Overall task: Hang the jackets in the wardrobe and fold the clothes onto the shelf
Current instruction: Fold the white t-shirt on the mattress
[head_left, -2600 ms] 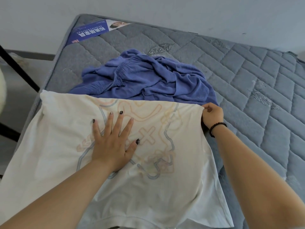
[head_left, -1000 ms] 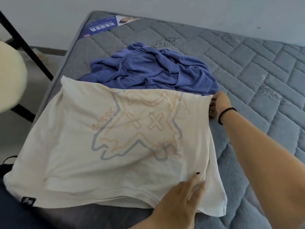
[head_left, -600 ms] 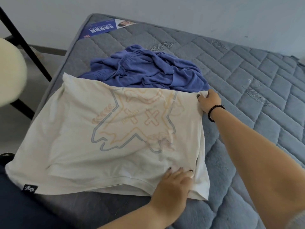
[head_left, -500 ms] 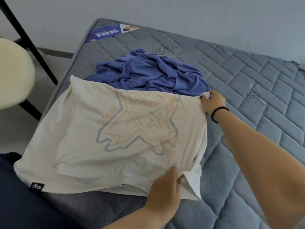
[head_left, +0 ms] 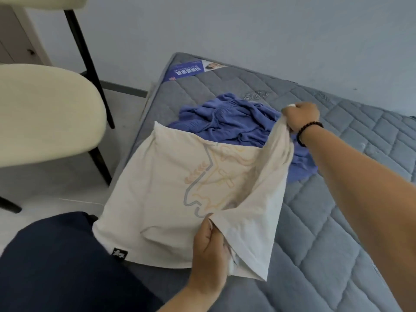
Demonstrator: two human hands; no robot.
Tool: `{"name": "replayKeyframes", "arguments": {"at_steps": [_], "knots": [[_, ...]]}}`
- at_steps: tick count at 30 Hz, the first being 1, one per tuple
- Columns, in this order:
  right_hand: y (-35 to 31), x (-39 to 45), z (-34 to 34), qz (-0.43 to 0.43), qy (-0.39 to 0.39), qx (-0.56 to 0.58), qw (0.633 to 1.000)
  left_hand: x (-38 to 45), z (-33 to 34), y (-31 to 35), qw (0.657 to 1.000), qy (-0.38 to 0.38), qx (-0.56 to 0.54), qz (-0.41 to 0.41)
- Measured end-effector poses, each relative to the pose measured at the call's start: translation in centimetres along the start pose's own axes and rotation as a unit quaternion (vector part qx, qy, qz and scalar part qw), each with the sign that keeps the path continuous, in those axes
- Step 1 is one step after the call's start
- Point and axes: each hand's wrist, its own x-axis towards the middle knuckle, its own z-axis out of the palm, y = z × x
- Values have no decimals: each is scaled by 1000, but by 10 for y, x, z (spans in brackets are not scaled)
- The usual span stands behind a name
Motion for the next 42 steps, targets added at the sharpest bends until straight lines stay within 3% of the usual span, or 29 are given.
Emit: {"name": "replayKeyframes", "arguments": {"at_steps": [4, 9, 14, 21, 24, 26, 29, 33, 37, 42], "knots": [[-66, -19, 59, 21, -54, 58, 997, 10, -59, 20, 992, 115, -45, -31], [-135, -47, 139, -9, -143, 53, 988, 21, -121, 42, 954, 238, -164, -83], [-181, -79, 217, -14, -196, 56, 979, 26, -154, 49, 923, 295, -200, -143], [-189, -111, 278, 13, -241, 69, 968, 29, -190, 46, 892, 375, -191, -167], [-181, -123, 275, 31, -293, 119, 948, 36, -195, 51, 905, 395, -107, -117], [-173, -135, 257, -6, -301, 150, 942, 39, -193, 61, 922, 380, -42, -65], [-138, -167, 211, -152, -246, 84, 954, 47, -195, 64, 947, 282, 151, -29], [-47, -234, 145, -207, -199, 52, 957, 61, -204, 48, 914, 169, 366, -57], [27, -301, 106, -187, -228, -12, 956, 63, -201, 43, 896, 165, 411, -34], [61, -344, 96, -213, -211, -22, 954, 58, -201, 39, 876, 216, 430, -27]]}}
